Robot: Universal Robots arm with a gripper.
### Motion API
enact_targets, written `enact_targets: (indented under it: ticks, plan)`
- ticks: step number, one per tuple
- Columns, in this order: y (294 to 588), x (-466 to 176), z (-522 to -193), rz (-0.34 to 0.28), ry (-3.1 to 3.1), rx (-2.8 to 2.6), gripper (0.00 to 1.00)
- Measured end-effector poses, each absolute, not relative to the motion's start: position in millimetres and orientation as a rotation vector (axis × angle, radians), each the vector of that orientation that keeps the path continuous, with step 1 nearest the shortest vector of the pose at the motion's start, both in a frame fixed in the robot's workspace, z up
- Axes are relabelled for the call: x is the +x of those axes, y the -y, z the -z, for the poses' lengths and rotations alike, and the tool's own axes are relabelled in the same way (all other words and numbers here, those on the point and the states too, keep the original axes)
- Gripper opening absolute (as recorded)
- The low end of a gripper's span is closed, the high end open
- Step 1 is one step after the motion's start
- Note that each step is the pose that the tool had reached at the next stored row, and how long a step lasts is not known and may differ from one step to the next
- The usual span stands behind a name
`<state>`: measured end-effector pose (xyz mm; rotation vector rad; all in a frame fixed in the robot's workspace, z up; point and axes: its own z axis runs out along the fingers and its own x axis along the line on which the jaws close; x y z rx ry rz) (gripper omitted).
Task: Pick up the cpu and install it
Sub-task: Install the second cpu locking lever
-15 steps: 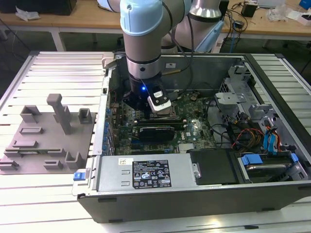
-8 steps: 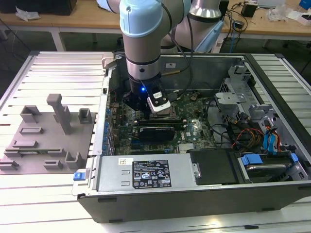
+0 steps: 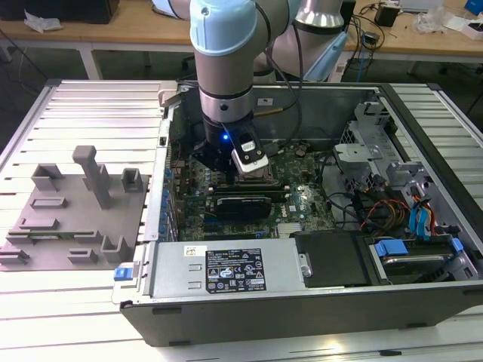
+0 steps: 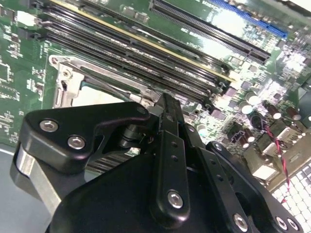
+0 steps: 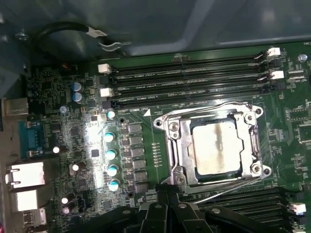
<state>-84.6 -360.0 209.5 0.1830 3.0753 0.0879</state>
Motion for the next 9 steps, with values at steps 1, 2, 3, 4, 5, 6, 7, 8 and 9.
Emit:
enact_targets:
  ticks: [1, 2, 3, 4, 5, 6, 7, 8, 9]
  plan:
    - [360.0, -82.0, -209.6, -0.088, -3.077, 0.183, 0.11]
    - [360.1, -80.8, -209.8, -0.087, -3.078, 0.183, 0.11]
    - [360.1, -80.5, -210.0, -0.087, -3.078, 0.183, 0.11]
    - [360.0, -80.3, -215.0, -0.087, -3.079, 0.183, 0.11]
    - [360.0, -80.3, -217.0, -0.088, -3.079, 0.183, 0.11]
    - [360.0, -80.3, -219.3, -0.087, -3.079, 0.183, 0.11]
    - [360.0, -80.3, -222.6, -0.087, -3.079, 0.183, 0.11]
    - [360.0, -80.3, -224.9, -0.087, -3.079, 0.183, 0.11]
    - [360.0, -80.3, -229.4, -0.087, -3.079, 0.183, 0.11]
